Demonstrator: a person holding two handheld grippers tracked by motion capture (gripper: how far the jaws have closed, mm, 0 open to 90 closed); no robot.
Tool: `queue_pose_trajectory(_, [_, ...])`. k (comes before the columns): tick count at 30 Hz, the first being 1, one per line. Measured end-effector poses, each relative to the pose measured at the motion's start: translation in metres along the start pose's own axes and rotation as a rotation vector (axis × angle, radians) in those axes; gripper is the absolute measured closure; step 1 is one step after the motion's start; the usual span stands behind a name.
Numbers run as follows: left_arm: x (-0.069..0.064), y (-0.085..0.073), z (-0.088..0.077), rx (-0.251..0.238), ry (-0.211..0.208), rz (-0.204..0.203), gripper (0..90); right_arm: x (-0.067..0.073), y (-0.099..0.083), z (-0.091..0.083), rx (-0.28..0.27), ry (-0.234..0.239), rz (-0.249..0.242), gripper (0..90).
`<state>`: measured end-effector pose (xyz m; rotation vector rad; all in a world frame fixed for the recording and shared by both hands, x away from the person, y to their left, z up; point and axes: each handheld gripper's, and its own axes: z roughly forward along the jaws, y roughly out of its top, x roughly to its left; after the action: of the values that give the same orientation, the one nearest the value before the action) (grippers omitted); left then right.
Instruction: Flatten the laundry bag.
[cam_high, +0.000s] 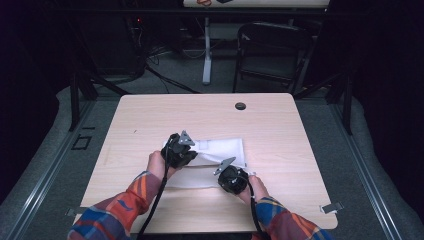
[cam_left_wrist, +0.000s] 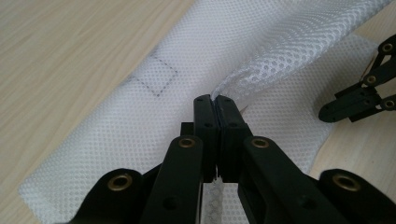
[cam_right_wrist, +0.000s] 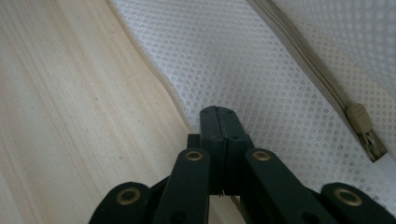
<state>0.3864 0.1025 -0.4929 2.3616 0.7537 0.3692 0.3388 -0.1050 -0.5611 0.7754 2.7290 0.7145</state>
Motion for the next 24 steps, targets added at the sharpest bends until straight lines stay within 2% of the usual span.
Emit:
queue_pose_trajectory(8, [0.006,0.013,-0.006,-0.007,0.04,0.016,89.1,-0.001,0.0,0.0,0.008,0.002,-0.008,90.0])
queue_pose_trajectory(15, [0.017,0.026,-0.016,-0.016,0.078,0.016,89.2,0.0,0.0,-0.001,0.015,0.012,-0.009,90.0])
queue_pose_trajectory(24, [0.031,0.044,-0.022,-0.023,0.133,0.013,89.2,0.001,-0.002,-0.004,0.032,0.048,-0.012,90.0])
